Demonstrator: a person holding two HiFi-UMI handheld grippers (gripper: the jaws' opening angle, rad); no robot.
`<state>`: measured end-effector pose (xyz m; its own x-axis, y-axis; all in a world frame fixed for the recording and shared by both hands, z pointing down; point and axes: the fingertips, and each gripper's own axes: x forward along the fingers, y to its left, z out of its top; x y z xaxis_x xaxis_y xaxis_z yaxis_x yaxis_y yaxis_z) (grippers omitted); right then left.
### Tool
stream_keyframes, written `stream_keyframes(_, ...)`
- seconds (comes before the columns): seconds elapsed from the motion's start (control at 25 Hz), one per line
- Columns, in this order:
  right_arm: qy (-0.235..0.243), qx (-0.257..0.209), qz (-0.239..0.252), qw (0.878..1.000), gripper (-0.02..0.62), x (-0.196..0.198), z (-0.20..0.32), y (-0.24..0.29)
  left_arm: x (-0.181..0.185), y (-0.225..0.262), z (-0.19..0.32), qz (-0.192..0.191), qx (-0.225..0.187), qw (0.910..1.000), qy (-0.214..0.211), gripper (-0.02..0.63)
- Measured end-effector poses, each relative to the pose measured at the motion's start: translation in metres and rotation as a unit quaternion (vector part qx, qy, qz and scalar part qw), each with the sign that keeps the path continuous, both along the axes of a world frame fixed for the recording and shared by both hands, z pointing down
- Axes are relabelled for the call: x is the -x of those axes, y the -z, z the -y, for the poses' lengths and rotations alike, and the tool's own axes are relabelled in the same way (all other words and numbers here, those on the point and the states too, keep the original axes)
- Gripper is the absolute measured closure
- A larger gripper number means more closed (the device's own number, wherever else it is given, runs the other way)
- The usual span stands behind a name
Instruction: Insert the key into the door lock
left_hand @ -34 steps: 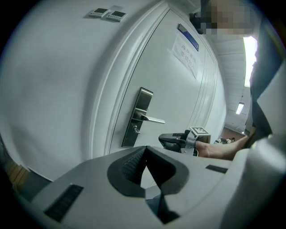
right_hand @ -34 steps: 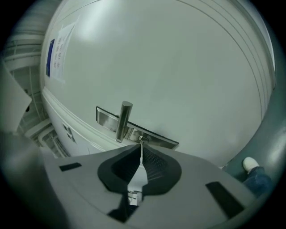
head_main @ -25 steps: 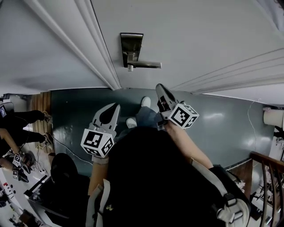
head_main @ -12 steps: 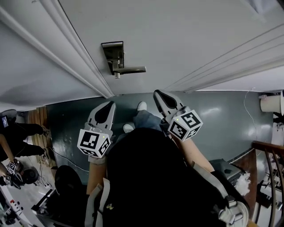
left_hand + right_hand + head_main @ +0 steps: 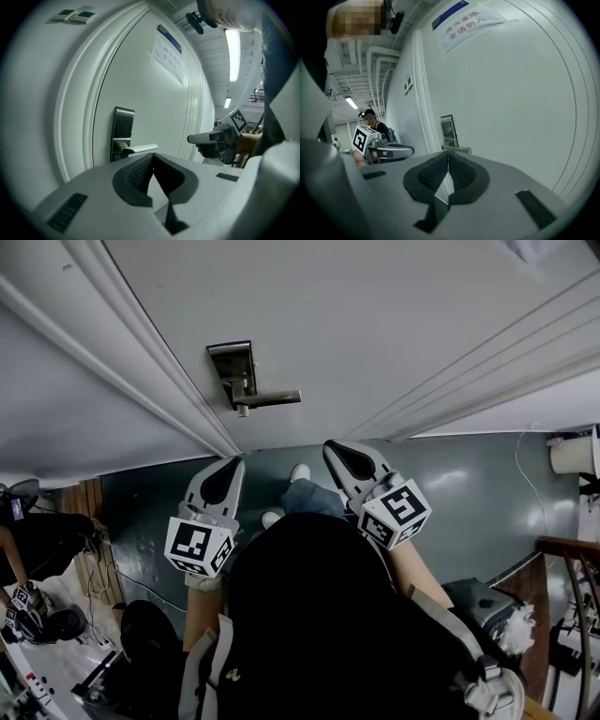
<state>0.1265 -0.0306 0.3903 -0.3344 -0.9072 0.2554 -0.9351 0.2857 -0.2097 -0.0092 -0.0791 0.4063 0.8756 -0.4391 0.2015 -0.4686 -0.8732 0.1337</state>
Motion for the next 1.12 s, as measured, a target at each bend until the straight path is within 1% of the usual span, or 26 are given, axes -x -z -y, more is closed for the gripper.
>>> stream_keyframes(0.16,0.006,0.002,-0.015,1.0,0.577,0.002,-0.002,0.002,-0.001,0.006,-0.003,0.003,-0.011,0.9999,-0.003,0.598)
stream_keyframes(0.36,0.009,0.02,-0.026,0.999,0.577,0.002,-0.003,-0.003,0.0,0.008,-0.004,0.008,-0.014,0.9999,0.001,0.598)
stream_keyframes(1.12,0.021,0.039,-0.03,0.999,0.577,0.012,0.004,-0.019,0.01,-0.006,0.003,0.013,-0.004,0.9997,0.021,0.598)
